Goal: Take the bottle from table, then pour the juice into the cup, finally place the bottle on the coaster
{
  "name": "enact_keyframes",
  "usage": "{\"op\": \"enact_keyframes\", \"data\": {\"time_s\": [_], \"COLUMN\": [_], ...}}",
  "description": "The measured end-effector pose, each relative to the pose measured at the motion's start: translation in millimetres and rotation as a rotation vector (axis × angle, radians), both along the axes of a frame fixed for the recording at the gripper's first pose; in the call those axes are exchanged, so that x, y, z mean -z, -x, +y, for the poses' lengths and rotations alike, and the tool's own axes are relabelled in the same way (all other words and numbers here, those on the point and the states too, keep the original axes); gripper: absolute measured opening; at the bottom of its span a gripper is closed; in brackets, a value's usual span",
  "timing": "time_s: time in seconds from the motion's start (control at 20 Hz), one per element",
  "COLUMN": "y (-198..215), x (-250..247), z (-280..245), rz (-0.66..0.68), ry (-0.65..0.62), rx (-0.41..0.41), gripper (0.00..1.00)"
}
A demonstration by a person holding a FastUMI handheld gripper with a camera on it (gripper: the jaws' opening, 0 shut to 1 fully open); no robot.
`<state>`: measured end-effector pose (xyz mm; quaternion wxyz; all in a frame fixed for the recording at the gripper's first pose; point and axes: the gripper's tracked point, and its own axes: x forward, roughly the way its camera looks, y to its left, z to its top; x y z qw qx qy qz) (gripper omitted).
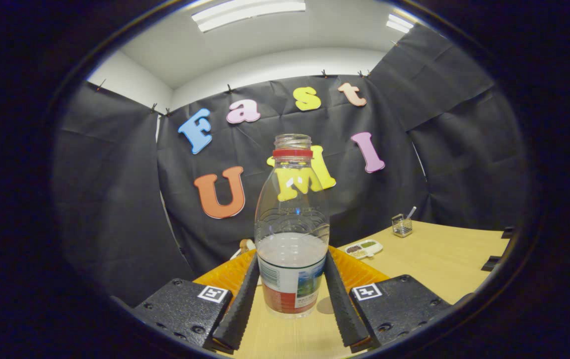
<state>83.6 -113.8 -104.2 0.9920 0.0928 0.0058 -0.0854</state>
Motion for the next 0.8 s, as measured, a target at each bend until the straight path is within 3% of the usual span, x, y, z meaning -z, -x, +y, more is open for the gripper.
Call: {"op": "enact_keyframes", "data": {"time_s": [0.2, 0.55, 0.8], "y": [-33, -97, -131], "x": [25, 76, 117], "z": [-25, -57, -66], "rz": [0.110, 0.237, 0.279], "ry": [0.122, 0.229, 0.213], "rx": [0.090, 0.117, 0.082], "gripper": [0.76, 0.77, 0.77]}}
